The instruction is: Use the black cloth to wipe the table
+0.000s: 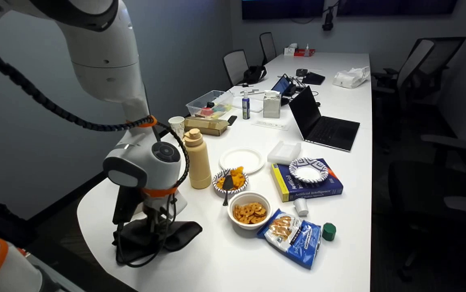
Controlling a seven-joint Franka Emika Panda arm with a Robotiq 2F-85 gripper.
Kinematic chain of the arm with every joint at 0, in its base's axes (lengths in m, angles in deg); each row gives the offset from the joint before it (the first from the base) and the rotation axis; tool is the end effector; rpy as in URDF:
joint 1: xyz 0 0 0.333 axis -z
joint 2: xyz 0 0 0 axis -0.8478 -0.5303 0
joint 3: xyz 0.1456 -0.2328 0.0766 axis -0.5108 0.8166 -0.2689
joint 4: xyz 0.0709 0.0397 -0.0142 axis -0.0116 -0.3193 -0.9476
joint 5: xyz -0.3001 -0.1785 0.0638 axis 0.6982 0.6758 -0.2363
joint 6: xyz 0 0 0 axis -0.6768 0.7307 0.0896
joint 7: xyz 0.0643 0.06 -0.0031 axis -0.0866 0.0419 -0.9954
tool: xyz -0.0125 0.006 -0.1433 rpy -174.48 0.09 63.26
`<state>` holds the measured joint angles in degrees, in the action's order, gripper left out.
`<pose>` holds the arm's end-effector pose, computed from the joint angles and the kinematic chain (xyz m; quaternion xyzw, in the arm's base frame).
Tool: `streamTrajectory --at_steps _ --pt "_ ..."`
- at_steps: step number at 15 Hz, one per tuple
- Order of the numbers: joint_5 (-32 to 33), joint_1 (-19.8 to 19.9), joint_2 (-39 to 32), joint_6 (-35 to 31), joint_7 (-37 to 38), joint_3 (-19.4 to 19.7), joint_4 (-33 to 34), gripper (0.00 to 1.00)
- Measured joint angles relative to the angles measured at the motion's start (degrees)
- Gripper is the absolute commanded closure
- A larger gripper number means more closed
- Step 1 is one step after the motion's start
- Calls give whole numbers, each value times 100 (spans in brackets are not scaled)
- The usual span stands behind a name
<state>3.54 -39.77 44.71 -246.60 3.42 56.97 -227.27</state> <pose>0.3090 0.0131 0.0380 -0.8919 0.4088 0.1184 0.1530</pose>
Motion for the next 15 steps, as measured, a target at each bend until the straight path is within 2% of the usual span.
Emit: streamTrajectory --at_steps 4,9,15 --pt "258 113 -1 19 2 653 -26 98" --pt "1280 120 348 326 150 1438 19 98" --pt "2959 -445 898 1301 923 2118 309 98"
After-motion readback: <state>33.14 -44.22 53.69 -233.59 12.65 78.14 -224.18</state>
